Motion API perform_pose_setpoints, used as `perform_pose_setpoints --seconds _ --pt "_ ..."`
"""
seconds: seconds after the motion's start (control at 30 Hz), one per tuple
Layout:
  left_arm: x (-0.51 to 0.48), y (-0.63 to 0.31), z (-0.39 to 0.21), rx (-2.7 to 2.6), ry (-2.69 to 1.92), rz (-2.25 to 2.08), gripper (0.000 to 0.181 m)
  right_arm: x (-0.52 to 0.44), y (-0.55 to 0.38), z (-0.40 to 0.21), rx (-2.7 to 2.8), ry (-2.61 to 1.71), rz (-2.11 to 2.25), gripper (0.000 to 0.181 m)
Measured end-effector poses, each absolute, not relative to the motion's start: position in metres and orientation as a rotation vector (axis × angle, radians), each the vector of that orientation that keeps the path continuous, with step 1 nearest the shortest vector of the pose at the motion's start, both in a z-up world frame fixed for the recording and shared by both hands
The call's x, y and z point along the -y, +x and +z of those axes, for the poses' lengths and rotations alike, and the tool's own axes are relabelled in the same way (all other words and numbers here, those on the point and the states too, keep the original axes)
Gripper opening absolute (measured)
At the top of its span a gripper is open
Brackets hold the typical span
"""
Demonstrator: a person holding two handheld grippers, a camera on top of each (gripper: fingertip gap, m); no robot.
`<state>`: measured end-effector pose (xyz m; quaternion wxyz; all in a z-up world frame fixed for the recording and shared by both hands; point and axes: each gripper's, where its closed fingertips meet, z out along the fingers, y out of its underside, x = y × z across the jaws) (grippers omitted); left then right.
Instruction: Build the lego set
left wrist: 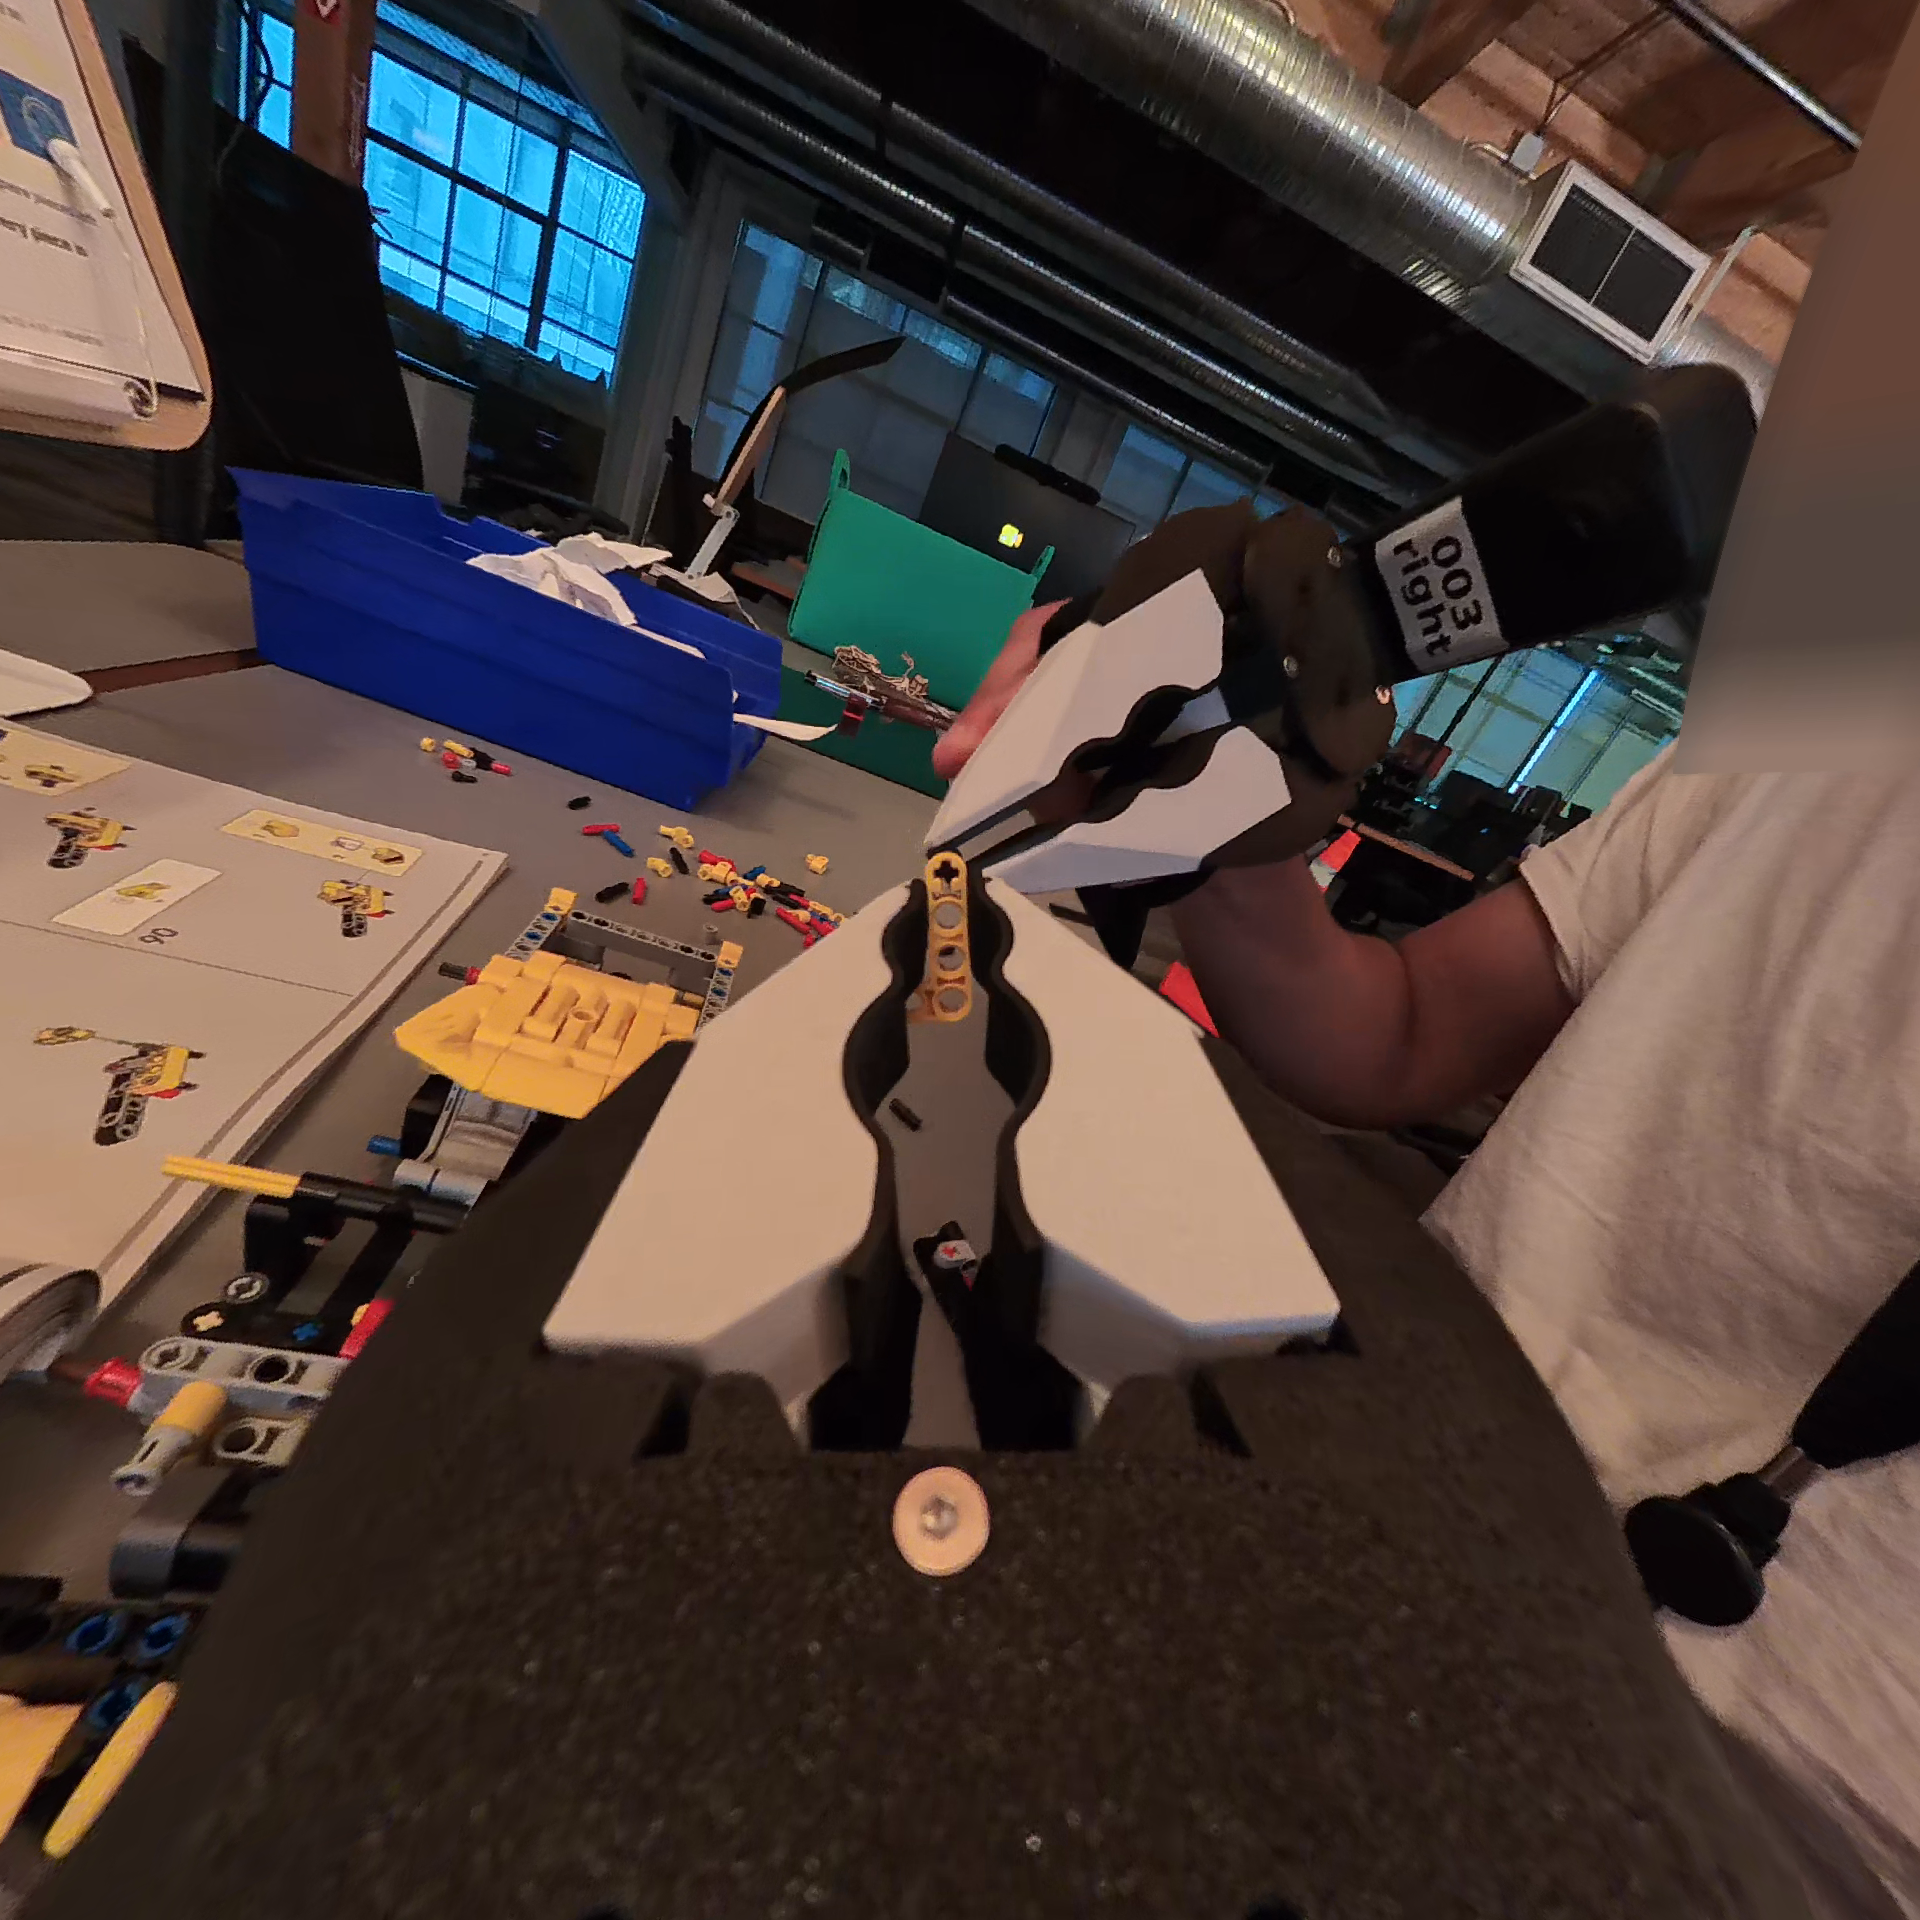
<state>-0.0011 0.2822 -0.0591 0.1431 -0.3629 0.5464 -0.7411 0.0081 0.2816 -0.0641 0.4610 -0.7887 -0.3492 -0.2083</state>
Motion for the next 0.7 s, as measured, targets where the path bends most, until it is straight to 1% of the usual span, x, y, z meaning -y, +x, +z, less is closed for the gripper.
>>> perform_pose_setpoints --seconds 0.1,0.27,0.33,0.4,0.47,0.53,0.7 --pt "-0.281 -0.001 -0.06 -1.579 -1.058 -2.148 0.007 -0.281 0.008 -0.065 0.866 -1.941 -0.519 0.004" --pt "-0.278 -0.001 -0.066 -1.638 -1.026 -2.045 0.007 -0.278 0.005 -0.068 0.806 -1.96 -0.315 0.003" --pt "-0.269 0.001 -0.082 -1.756 -1.031 -1.929 0.007 -0.277 -0.005 -0.066 0.81 -1.927 -0.229 0.0" --pt "-0.252 0.001 -0.08 -1.772 -0.979 -1.954 0.007 -0.279 -0.014 -0.066 0.83 -1.919 -0.207 0.0" --pt "-0.261 0.007 -0.091 -1.781 -1.041 -1.89 0.007 -0.274 -0.001 -0.069 0.851 -1.925 -0.311 0.0" --pt "-0.274 0.007 -0.09 -1.744 -1.087 -1.917 0.007 -0.261 0.019 -0.065 0.712 -1.968 -0.187 0.0" --pt "-0.273 0.009 -0.096 -1.771 -1.132 -1.857 0.007 -0.214 0.076 -0.113 0.455 -2.125 -0.159 0.0"
